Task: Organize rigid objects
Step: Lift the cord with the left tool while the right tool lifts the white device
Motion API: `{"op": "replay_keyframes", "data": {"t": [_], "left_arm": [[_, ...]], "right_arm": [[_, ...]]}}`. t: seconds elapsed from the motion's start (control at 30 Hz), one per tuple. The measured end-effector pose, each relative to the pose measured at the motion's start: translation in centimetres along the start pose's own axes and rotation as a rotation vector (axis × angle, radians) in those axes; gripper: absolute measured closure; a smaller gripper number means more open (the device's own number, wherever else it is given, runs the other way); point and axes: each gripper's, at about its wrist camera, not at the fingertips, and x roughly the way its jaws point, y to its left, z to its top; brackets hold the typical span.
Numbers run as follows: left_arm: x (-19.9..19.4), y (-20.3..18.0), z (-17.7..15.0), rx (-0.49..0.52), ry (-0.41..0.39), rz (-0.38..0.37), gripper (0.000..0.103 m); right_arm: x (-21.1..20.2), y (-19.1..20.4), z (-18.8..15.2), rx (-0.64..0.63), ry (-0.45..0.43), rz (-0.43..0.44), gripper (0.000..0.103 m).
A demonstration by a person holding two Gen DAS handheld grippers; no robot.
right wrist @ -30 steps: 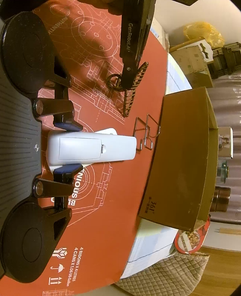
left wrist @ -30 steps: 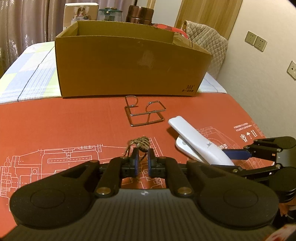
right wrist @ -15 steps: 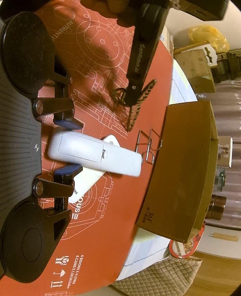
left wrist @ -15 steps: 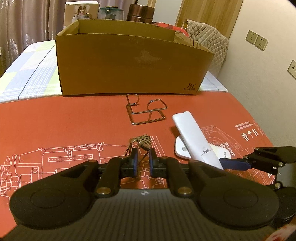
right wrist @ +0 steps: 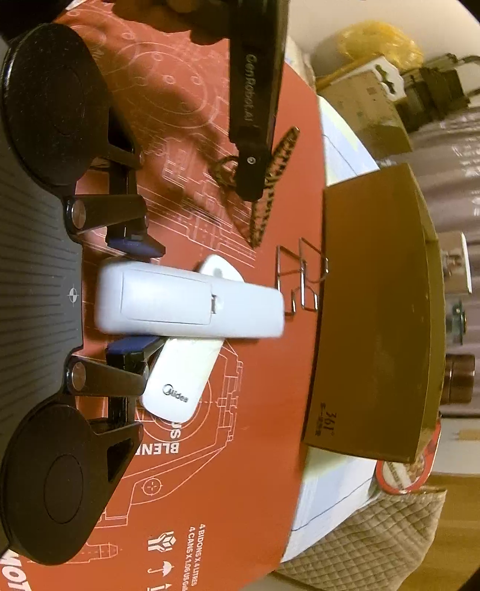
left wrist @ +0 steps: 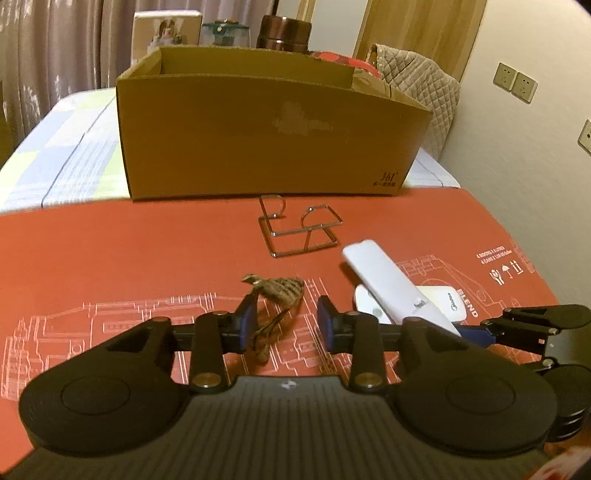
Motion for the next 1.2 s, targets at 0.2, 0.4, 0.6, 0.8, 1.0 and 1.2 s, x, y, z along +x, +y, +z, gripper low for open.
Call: {"op": "replay_keyframes", "data": {"t": [0.2, 0.4, 0.6, 0.8, 1.0, 1.2], "left_arm": [[0.7, -0.2, 0.5, 0.062, -0.012, 0.045, 0.067], [0.6, 0.3, 0.5, 0.054, -0.02, 0.076, 0.061], [0.4, 1.0, 0.9, 0.028, -0.056, 0.11, 0.058], [0.4, 1.4, 1.2, -0.02, -0.071, 0.108, 0.078], [-0.2, 1.8, 1.3, -0.081, -0.058, 0.078, 0.093], [-1.3, 1.7, 1.7, -0.096, -0.079, 0.054, 0.101]], "right_arm": [[0.1, -0.3, 0.1, -0.018, -0.008, -0.014, 0.067], [0.1, -0.1, 0.0, -0.029, -0.008, -0.016, 0.067], [0.1, -0.1, 0.0, -0.035, -0.01, -0.015, 0.067], [0.1, -0.1, 0.1, -0.037, -0.012, -0.017, 0.067], [0.0, 0.0, 0.1, -0.037, -0.013, -0.011, 0.067], [-0.9, 0.3, 0.5, -0.035, -0.047, 0.013, 0.068]]}}
